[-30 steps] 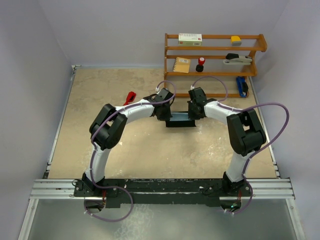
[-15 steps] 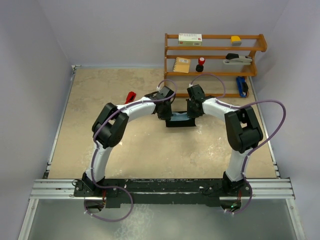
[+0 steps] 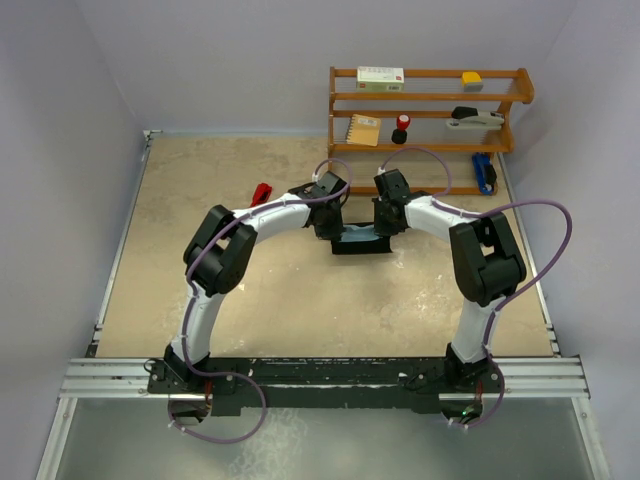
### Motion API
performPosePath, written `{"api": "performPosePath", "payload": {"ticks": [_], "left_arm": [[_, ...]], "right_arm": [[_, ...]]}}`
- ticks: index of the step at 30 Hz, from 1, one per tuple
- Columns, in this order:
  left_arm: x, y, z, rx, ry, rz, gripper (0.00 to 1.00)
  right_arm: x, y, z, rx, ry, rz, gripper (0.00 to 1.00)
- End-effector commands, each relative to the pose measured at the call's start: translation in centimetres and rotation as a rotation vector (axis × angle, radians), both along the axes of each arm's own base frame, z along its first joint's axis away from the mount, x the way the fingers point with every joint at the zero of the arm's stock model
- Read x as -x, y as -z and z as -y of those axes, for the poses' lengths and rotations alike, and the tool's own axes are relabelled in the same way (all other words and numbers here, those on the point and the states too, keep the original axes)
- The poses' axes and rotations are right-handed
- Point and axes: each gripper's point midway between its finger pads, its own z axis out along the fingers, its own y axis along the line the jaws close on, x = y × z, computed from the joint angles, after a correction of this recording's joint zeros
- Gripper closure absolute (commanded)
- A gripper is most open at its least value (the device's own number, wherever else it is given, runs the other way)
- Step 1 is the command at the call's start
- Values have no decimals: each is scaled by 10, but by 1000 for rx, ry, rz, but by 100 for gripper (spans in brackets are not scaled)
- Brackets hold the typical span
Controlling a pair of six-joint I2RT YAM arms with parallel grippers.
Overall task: Organize the sunglasses
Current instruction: Place the glasses cleaning cloth in the sunglasses case.
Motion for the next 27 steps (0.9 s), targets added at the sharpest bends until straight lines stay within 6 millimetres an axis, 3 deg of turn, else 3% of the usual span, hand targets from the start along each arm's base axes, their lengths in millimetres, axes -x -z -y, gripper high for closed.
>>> {"api": "performPosePath", "payload": {"ticks": [1, 14, 27], "left_arm": [[6, -2, -3, -14, -2, -18, 100], [9, -29, -5, -2, 6, -7, 100], [9, -48, -3, 24, 5, 16, 100]], "right_arm": [[8, -7, -6, -19, -32, -4, 100], [19, -31, -10, -49, -50, -4, 100], [25, -31, -10, -46, -55, -9, 100]]}}
